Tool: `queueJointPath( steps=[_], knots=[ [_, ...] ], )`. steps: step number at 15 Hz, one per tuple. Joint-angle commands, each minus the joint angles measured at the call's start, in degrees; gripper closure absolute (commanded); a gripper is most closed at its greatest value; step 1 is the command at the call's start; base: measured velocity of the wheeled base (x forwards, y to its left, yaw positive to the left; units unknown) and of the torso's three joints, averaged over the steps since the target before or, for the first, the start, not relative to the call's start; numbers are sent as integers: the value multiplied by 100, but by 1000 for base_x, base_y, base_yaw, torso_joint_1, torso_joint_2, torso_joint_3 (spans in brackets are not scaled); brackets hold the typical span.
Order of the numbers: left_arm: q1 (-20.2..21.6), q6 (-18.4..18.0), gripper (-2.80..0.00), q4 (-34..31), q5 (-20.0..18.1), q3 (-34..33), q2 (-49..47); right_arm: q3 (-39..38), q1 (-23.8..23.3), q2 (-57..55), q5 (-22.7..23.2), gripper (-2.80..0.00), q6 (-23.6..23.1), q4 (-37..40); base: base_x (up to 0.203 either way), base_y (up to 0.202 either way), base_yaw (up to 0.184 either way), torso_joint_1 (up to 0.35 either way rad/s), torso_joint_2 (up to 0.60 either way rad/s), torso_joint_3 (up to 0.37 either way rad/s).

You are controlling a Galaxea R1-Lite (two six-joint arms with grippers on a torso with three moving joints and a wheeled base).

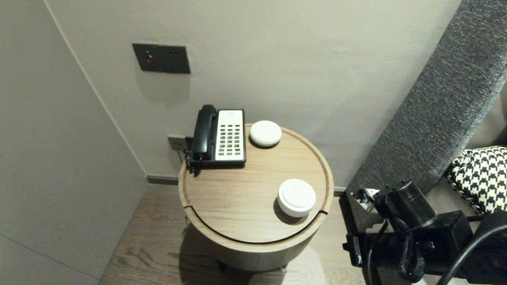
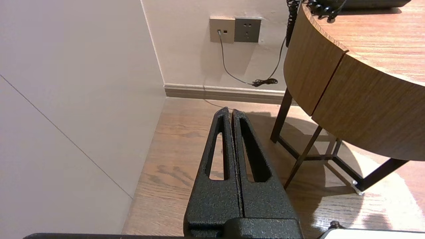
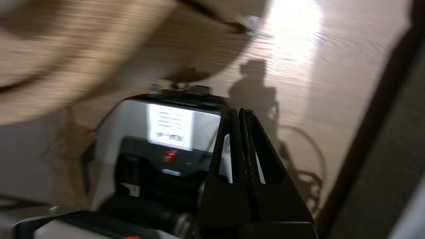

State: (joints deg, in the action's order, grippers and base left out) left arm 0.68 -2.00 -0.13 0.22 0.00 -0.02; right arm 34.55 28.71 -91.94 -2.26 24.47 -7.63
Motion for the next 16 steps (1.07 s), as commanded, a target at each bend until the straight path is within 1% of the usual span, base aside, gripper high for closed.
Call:
queueJointPath(
  steps=[1, 2, 4, 6, 7, 10, 13, 16],
  knots=[
    [2, -2, 0, -4, 4, 0, 2, -273, -626, 313, 1, 0, -119, -6, 0, 0, 0, 0, 0, 0],
    [2, -2, 0, -1, 4, 0, 2, -317, -929, 381, 8, 0, -211, -4, 0, 0, 0, 0, 0, 0],
    [2, -2, 0, 5, 4, 0, 2, -351, -1684, 626, 35, 0, -472, 3, 0, 0, 0, 0, 0, 0],
    [2, -2, 0, 5, 4, 0, 2, -343, -2223, 1042, 46, 0, -820, 7, 0, 0, 0, 0, 0, 0],
    [2, -2, 0, 5, 4, 0, 2, -328, -2372, 1258, 48, 0, -941, 13, 0, 0, 0, 0, 0, 0],
    [2, -2, 0, 5, 4, 0, 2, -339, -2613, 1937, 13, 0, -1133, 56, 0, 0, 0, 0, 0, 0],
    [2, -2, 0, -4, 4, 0, 2, -388, -2856, 2842, -36, 0, -1201, 528, 0, 0, 0, 0, 0, 0],
    [2, -2, 0, 5, 4, 0, 2, -631, -2992, 3684, -307, 0, -1236, 686, 0, 0, 0, 0, 0, 0]
  ],
)
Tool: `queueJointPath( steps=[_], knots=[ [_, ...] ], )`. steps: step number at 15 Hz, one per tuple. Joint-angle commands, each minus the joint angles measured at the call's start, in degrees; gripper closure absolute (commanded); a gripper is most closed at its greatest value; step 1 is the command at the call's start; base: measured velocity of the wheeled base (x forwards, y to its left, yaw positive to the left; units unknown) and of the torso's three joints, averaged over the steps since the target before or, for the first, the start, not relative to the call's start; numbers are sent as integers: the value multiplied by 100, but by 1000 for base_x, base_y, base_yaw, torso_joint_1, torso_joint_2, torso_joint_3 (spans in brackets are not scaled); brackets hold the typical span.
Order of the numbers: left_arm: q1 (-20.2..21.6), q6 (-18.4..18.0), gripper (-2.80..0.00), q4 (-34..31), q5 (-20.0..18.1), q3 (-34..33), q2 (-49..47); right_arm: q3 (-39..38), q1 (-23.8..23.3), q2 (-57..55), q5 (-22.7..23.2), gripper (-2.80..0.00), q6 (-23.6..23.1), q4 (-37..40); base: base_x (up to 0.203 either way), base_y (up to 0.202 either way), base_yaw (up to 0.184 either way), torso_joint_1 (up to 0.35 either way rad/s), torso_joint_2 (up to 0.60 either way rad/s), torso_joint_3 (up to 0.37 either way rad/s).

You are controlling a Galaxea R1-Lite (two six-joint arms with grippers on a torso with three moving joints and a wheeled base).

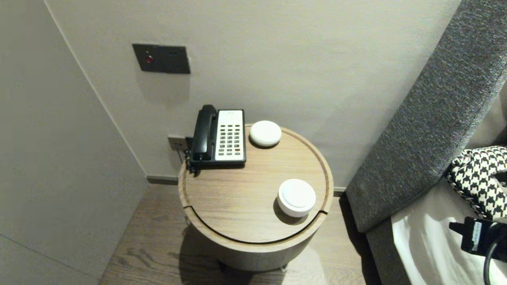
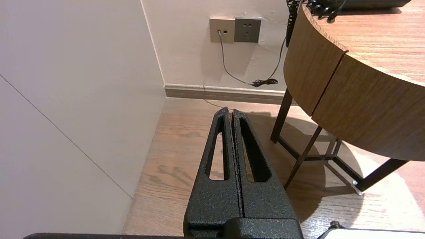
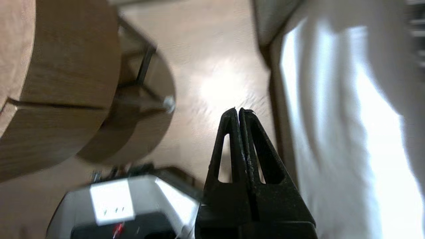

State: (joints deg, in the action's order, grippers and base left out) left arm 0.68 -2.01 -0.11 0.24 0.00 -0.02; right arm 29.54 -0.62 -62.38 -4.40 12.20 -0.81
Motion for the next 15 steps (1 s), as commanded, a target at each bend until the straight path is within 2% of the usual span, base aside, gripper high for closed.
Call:
queueJointPath(
  steps=[1, 4, 9, 15],
  knots=[
    [2, -1, 0, 2, 2, 0, 2, -280, -64, 1005, -225, 0, -47, 8, 0, 0, 0, 0, 0, 0],
    [2, -1, 0, 2, 2, 0, 2, -875, -36, 1892, -466, 0, -253, -8, 0, 0, 0, 0, 0, 0],
    [2, -1, 0, -7, 2, 0, 2, -2160, 57, 3225, -497, 0, -484, -23, 0, 0, 0, 0, 0, 0],
    [2, -1, 0, 2, 2, 0, 2, -2775, 487, 4434, -335, 0, -822, 20, 0, 0, 0, 0, 0, 0]
  ],
)
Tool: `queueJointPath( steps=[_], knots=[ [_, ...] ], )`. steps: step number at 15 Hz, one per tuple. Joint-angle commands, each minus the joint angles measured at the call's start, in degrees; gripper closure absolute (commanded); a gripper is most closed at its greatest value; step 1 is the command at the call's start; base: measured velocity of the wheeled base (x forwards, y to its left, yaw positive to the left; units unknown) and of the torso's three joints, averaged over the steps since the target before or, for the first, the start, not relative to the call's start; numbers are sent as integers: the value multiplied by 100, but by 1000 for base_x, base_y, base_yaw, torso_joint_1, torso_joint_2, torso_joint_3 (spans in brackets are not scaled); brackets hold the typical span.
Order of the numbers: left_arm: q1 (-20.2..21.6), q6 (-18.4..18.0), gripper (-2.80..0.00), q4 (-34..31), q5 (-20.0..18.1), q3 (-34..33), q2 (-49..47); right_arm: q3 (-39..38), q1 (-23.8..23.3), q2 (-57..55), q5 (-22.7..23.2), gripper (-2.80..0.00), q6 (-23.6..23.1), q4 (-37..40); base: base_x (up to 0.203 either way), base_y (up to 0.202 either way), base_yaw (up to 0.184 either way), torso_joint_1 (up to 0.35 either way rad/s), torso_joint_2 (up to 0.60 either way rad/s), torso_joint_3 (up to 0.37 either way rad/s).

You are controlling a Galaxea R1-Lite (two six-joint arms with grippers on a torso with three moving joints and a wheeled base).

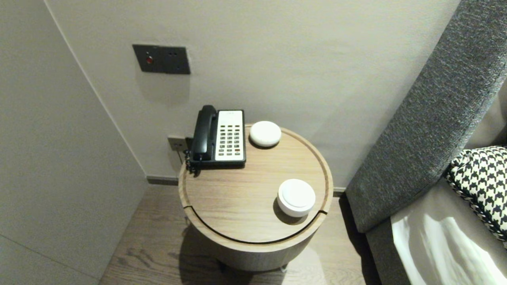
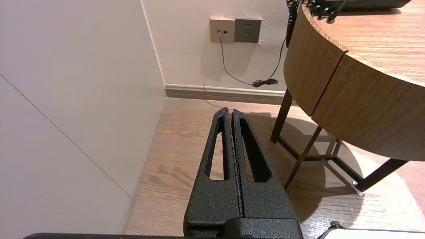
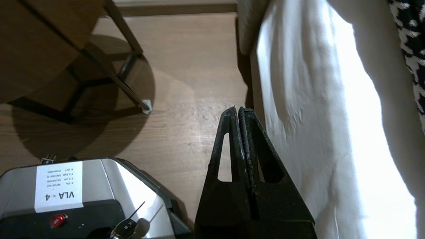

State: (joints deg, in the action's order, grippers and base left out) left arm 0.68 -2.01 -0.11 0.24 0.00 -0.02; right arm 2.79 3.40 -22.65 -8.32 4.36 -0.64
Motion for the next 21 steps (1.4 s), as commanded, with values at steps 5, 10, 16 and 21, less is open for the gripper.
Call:
queueJointPath(
  steps=[5, 10, 16, 21],
  knots=[
    [2, -1, 0, -4, 2, 0, 2, -289, -261, 970, 654, 0, -205, -23, 0, 0, 0, 0, 0, 0],
    [2, -1, 0, -7, 2, 0, 2, -288, -305, 1799, 664, 0, -281, -5, 0, 0, 0, 0, 0, 0],
    [2, -1, 0, 2, 2, 0, 2, -332, -313, 2229, 717, 0, -586, -33, 0, 0, 0, 0, 0, 0],
    [2, -1, 0, 2, 2, 0, 2, -341, -304, 2238, 726, 0, -603, -41, 0, 0, 0, 0, 0, 0]
  ],
)
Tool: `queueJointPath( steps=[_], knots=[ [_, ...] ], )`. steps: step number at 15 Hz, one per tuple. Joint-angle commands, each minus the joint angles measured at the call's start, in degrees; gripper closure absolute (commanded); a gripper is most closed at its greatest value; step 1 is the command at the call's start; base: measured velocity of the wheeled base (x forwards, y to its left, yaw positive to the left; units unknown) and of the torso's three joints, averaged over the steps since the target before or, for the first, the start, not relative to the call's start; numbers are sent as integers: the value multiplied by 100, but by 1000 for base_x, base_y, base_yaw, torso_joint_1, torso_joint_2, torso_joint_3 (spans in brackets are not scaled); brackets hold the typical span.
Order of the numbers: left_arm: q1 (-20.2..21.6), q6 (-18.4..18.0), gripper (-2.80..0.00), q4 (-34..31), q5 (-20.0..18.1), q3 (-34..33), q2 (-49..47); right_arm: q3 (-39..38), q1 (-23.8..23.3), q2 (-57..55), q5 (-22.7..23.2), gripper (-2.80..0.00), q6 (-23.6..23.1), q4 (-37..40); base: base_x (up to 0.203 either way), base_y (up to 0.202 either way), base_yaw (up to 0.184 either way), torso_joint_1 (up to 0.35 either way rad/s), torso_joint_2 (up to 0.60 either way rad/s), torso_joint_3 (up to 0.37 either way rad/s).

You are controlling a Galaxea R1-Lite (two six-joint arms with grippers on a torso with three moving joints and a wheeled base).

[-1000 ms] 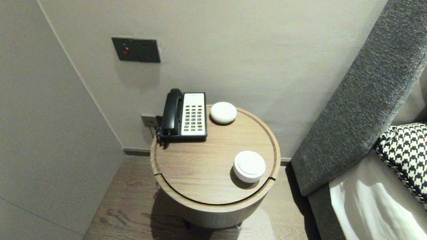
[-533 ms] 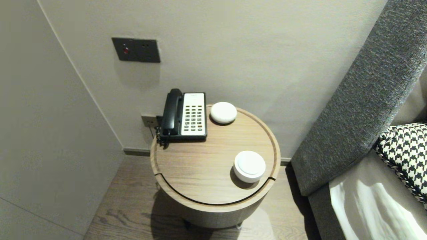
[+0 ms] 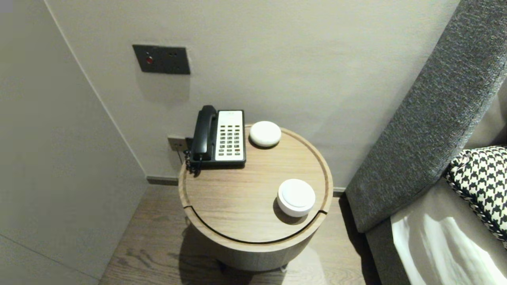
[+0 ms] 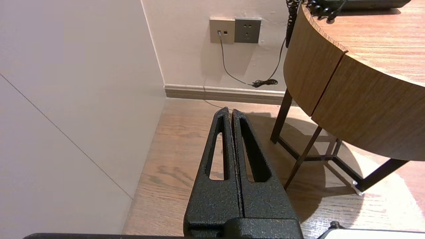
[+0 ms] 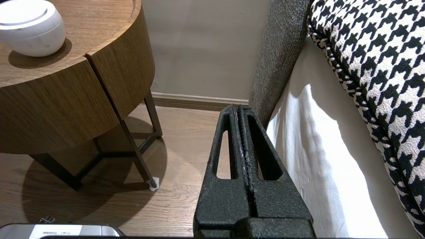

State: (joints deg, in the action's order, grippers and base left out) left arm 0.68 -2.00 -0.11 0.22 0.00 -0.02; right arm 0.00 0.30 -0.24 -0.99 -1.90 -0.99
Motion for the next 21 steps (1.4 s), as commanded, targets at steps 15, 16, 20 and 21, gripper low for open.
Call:
queueJointPath(
  steps=[15, 16, 20, 21],
  knots=[
    [2, -2, 0, -1, 4, 0, 2, -202, 22, -2, -33, 0, 164, -402, 0, 0, 0, 0, 0, 0],
    [2, -2, 0, -2, 4, 0, 2, -202, 22, -2, -33, 0, 164, -402, 0, 0, 0, 0, 0, 0],
    [2, -2, 0, 2, 4, 0, 2, -203, 22, 7, -33, 0, 164, -418, 0, 0, 0, 0, 0, 0],
    [2, -2, 0, -5, 4, 0, 2, -211, 22, 7, -33, 0, 164, -419, 0, 0, 0, 0, 0, 0]
  ],
)
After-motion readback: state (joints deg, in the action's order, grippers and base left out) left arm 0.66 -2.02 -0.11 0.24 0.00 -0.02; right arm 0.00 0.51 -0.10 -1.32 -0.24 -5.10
